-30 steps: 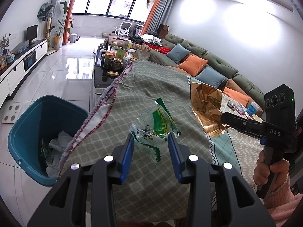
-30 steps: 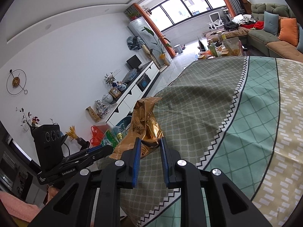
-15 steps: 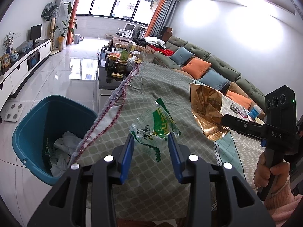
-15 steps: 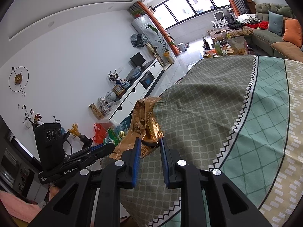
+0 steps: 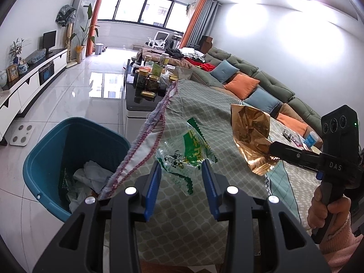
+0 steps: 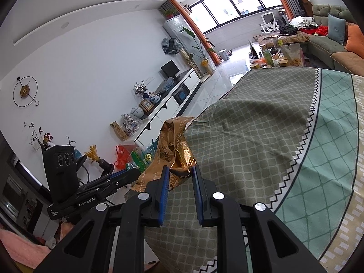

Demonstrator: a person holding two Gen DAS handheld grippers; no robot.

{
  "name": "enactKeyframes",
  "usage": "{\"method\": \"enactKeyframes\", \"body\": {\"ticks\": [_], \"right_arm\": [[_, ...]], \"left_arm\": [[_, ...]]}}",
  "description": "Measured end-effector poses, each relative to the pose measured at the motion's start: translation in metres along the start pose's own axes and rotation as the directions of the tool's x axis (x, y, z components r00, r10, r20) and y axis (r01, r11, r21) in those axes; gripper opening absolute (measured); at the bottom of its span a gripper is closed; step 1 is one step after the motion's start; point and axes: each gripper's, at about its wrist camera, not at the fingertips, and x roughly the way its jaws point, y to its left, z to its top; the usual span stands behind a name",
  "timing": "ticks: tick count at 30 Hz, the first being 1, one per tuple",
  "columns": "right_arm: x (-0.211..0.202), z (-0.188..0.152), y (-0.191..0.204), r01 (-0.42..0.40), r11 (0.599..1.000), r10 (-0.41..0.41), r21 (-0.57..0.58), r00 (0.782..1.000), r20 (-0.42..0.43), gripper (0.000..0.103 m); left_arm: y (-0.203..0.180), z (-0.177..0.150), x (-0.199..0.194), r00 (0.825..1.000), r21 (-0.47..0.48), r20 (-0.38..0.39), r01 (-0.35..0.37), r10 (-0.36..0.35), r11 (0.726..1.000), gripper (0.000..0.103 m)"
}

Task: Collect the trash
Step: 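Carry the green bag and gold foil over the teal bin with both tools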

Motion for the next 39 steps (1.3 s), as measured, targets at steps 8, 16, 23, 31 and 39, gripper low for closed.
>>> {"method": "enactKeyframes", "body": {"ticks": [8,16,23,31,39], "right_arm": [[0.005,0.003,0.007,-0.01,1.0,0.01,-0.012,1.0,-0.008,0.02],[0.013,0.005,0.013,-0.023,1.0,0.023,-0.017,0.999,-0.022,0.02],[0.019,0.007,0.016,-0.034,0.999,0.034,-0.026,0.999,-0.032,0.02],[0.025,0.01,0.021,-0.049,0.998,0.047,-0.035,0.998,-0.04,0.02],[0.031,0.012,0.022,-0.062,0.998,0.06,-0.035,0.997,-0.048,0.02]], "left_arm": [[0.009,0.003,-0.004,1.0,-0.009,0.015,-0.017,0.017,1.0,0.037],[0.017,0.003,-0.009,0.999,-0.02,0.025,-0.028,0.029,0.999,0.037],[0.019,0.004,-0.011,0.999,-0.027,0.034,-0.039,0.04,0.999,0.037],[0.021,0.005,-0.016,0.997,-0.036,0.045,-0.054,0.055,0.998,0.037],[0.023,0.004,-0.021,0.996,-0.044,0.055,-0.07,0.073,0.997,0.037]]}}
